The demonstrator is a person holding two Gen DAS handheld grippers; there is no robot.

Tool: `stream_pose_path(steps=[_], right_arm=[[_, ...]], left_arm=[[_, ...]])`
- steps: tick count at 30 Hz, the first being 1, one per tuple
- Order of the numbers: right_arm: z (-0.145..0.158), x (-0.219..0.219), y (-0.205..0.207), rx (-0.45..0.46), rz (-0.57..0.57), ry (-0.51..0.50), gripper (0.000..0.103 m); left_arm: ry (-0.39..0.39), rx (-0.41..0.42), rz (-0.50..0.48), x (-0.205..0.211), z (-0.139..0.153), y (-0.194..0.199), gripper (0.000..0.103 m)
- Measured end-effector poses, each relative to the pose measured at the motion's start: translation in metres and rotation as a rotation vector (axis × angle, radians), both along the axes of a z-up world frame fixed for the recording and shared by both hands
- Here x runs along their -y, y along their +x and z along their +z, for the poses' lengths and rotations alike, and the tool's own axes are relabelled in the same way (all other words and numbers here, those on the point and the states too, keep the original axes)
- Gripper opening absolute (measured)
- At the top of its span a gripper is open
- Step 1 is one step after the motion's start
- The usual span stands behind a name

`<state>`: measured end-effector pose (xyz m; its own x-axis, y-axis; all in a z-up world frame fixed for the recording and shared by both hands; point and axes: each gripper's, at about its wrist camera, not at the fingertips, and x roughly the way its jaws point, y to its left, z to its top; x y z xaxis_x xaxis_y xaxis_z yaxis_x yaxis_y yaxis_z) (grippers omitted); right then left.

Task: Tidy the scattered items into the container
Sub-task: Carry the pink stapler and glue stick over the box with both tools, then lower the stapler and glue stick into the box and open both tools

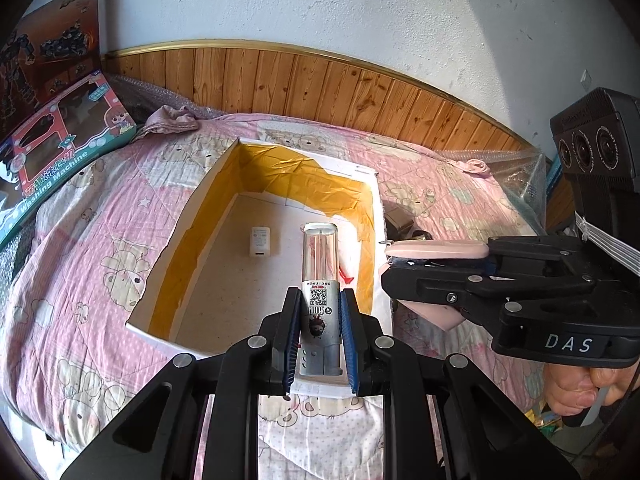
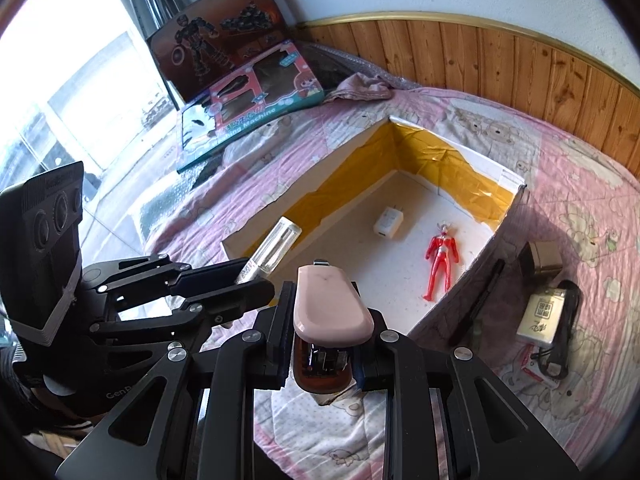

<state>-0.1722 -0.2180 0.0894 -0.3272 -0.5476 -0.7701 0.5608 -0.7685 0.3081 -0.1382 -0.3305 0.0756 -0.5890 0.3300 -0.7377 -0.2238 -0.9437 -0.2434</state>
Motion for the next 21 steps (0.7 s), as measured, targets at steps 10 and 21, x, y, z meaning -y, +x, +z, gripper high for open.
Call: stream_pose_path(steps=[10,21], right_arm=[[-0.023,0.019,-0.050,0.122,0.059,0.074,0.024],[-0.051,0.039,-0.101,0.217,0.126,0.205,0.024]], left_arm=[[-0.035,0.111,-0.027,0.000,-0.016,-0.036,0.020],[-0.052,0.227,-0.043,0.006,-0.039,-0.075,0.020]])
